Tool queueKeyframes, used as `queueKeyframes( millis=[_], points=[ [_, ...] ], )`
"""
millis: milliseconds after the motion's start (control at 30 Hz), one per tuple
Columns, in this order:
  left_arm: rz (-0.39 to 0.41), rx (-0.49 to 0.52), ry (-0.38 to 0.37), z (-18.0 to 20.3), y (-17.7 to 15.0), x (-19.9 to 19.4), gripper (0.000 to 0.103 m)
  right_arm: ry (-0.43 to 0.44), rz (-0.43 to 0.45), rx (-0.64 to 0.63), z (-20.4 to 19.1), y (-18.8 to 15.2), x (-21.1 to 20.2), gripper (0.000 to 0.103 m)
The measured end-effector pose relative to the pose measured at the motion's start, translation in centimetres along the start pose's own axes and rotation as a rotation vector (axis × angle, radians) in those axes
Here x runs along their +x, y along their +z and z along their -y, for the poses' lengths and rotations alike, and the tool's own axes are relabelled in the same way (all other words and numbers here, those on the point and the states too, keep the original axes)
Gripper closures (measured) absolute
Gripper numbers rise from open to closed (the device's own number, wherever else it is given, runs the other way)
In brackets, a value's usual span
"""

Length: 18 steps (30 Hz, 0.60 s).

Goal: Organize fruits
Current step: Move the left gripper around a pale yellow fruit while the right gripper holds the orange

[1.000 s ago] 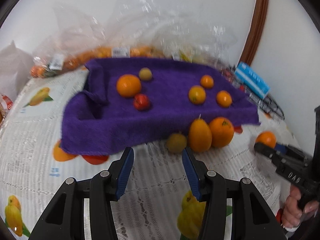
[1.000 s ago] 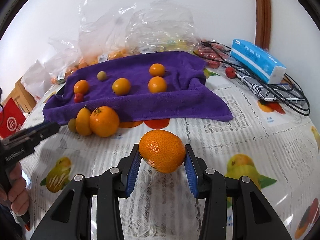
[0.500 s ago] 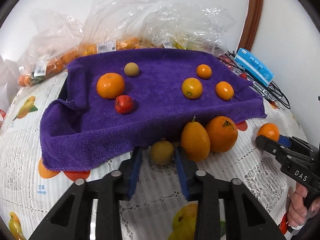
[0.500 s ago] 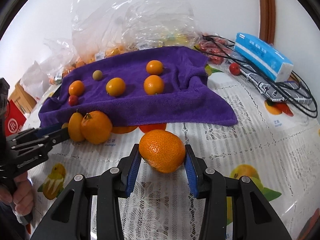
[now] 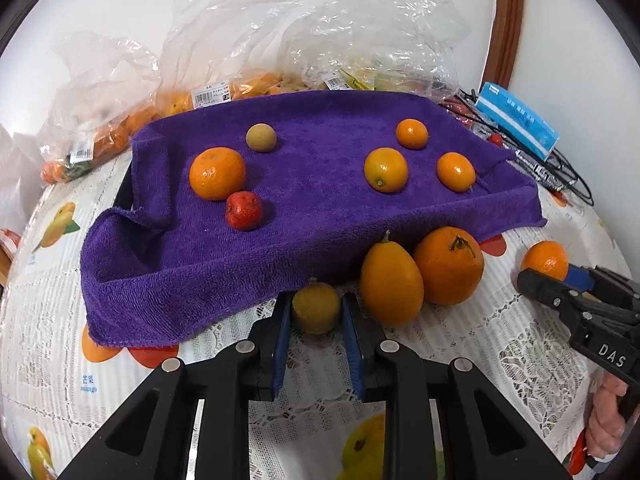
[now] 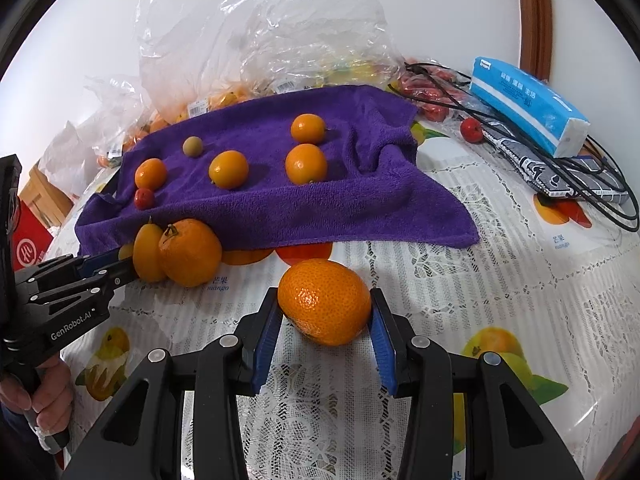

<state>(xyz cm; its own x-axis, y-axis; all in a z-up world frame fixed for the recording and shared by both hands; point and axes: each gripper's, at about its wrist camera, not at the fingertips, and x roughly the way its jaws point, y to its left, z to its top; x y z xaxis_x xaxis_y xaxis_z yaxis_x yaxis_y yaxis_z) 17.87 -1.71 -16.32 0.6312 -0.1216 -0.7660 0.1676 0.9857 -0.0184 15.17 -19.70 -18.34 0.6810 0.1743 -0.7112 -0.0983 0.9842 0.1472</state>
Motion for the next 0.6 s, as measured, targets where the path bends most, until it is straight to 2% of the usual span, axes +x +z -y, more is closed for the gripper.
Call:
queueKeyframes(
  millis=[233,467,600],
  points=[
    [0.003,-0.024,-0.072,-0.7,0.0,0.0,0.08,0.01,0.0,0.01,0.2,0.0,0.1,0.058],
    [0.004,-0.027,-0.074,-0.7,-0.1,0.1,0.08,-0.015,-0.004,-0.01,-0.3,0.0,0.2,0.058],
    [0.033,-0.069,-0.124,-1.5,-0.2,-0.4,0.08,-0.005,0.0,-0.002,-0.1,0.0,0.1,0.06]
  ],
)
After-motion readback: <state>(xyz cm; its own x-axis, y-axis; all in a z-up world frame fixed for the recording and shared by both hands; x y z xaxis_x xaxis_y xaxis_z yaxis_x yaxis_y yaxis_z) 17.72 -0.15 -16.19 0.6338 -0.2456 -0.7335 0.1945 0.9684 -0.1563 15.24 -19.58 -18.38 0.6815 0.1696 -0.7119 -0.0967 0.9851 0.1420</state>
